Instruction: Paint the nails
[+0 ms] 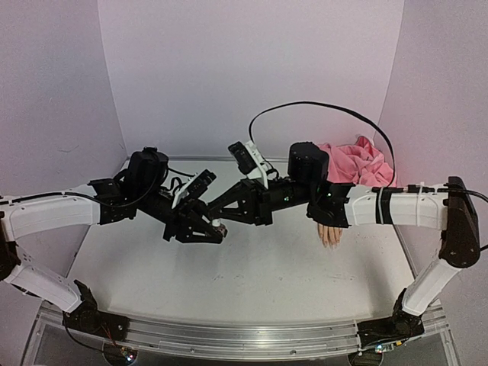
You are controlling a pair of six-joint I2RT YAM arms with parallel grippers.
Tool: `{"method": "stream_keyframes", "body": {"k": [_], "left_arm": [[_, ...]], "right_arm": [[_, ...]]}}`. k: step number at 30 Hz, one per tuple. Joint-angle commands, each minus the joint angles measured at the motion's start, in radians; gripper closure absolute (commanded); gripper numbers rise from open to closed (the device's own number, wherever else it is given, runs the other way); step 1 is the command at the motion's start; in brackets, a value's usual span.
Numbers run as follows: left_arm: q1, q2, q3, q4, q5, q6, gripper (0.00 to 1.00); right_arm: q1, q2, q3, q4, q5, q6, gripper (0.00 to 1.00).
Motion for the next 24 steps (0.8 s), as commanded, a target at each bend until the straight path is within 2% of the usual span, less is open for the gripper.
{"method": "stream_keyframes", "body": {"k": [1,4,7,8,9,11,12,13,16,21,22,24], "left_arm": [[0.000,-0.038,0.037,0.048,-0.111,0.017,1.00],[0.002,-0.063,0.023,0.048,-0.326,0.040,1.00],[0.004,-0.094,0.004,0.047,-0.608,0.061,1.00],[0.004,-0.101,0.000,0.048,-0.703,0.067,1.00],[0.004,-0.106,-0.003,0.047,-0.789,0.068,1.00],[0.004,-0.116,-0.011,0.047,-0.929,0.072,1.00],[0.004,-0.122,-0.015,0.047,-0.977,0.077,1.00],[0.004,-0.131,-0.018,0.048,-1.011,0.080,1.00],[0.004,-0.144,-0.024,0.048,-1.030,0.083,1.00],[0.004,-0.142,-0.023,0.048,-0.997,0.085,1.00],[0.004,-0.142,-0.023,0.048,-0.990,0.085,1.00],[0.004,-0.142,-0.023,0.048,-0.971,0.085,1.00]], "right_arm": [[0.006,-0.035,0.002,0.011,0.023,-0.038,1.00],[0.012,-0.063,-0.011,-0.084,0.160,-0.089,1.00],[0.042,-0.098,-0.025,-0.185,0.442,-0.124,1.00],[0.061,-0.102,-0.018,-0.225,0.589,-0.129,1.00],[0.103,-0.098,0.007,-0.294,0.801,-0.142,1.00],[0.224,-0.061,0.064,-0.399,1.297,-0.150,1.00],[0.263,-0.030,0.082,-0.420,1.446,-0.131,1.00],[0.286,-0.008,0.099,-0.429,1.527,-0.106,1.00],[0.310,0.057,0.159,-0.456,1.587,-0.037,1.00],[0.304,0.076,0.203,-0.423,1.445,-0.040,1.00],[0.295,0.062,0.202,-0.420,1.413,-0.043,0.96],[0.261,0.020,0.177,-0.404,1.326,-0.049,0.74]]}}
